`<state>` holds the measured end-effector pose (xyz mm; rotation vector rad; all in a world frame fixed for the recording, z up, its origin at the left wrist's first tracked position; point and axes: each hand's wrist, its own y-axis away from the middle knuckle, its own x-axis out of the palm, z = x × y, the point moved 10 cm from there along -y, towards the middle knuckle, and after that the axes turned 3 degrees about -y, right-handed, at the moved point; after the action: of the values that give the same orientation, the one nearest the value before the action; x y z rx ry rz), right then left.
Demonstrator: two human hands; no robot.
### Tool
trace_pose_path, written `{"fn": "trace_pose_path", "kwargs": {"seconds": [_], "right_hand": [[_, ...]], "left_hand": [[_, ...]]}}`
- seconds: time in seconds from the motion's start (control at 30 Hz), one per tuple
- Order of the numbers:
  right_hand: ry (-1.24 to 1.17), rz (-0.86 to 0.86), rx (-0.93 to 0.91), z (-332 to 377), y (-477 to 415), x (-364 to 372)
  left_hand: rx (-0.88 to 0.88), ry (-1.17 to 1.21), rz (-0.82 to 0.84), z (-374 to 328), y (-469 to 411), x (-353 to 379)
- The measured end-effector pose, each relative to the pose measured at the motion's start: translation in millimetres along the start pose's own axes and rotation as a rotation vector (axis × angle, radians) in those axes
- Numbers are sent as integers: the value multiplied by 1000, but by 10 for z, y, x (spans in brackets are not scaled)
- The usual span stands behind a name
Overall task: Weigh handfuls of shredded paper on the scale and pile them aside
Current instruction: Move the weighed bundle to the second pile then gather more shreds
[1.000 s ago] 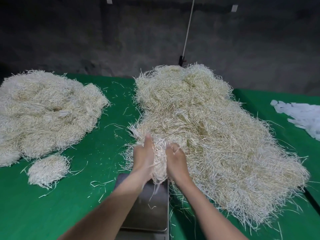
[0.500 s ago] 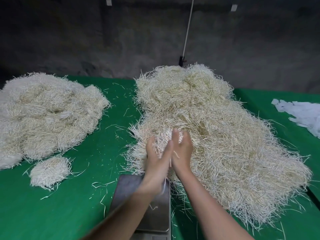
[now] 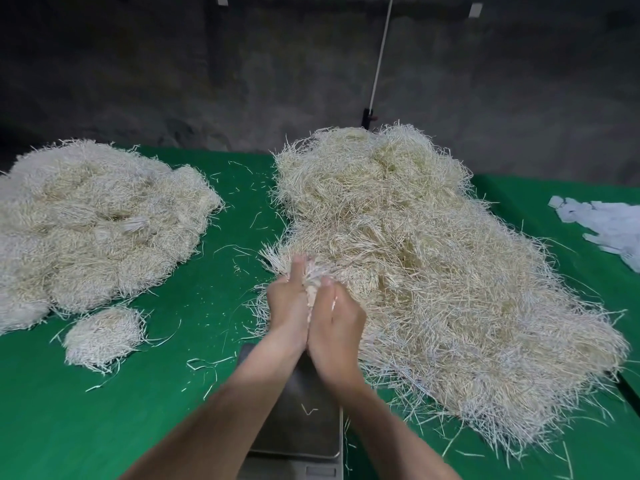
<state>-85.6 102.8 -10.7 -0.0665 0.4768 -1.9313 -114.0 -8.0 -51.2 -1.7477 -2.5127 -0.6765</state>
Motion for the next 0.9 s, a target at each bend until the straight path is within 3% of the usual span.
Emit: {"fn": "trace_pose_path", "kwargs": {"seconds": [0.13, 0.27, 0.37, 0.5, 0.6, 0.67, 0.77, 0.83, 0.9], "right_hand": [[-183, -19, 203, -259, -232, -185], [-27, -9, 107, -206, 40, -4], [-65, 61, 260, -439, -119, -42], [-200, 176, 322, -413, -317, -196], [-289, 383, 202, -145, -371, -30], [-199, 539, 136, -21, -282, 161], [-67, 514, 295, -238, -219, 124], [-67, 392, 409, -491, -277, -69], [-73, 257, 443, -632, -338, -199]], "left_hand": [[-60, -273, -23, 214, 167, 3], [-18, -72, -13, 122, -36, 6], [-27, -278, 22, 232, -15, 39], [352, -577, 55, -201, -122, 85], [475, -673, 159, -303, -93, 293], [348, -604, 251, -176, -95, 434], [-153, -140, 325, 100, -118, 406], [-127, -121, 362, 45, -66, 356], [88, -394, 315, -53, -16, 253]]}}
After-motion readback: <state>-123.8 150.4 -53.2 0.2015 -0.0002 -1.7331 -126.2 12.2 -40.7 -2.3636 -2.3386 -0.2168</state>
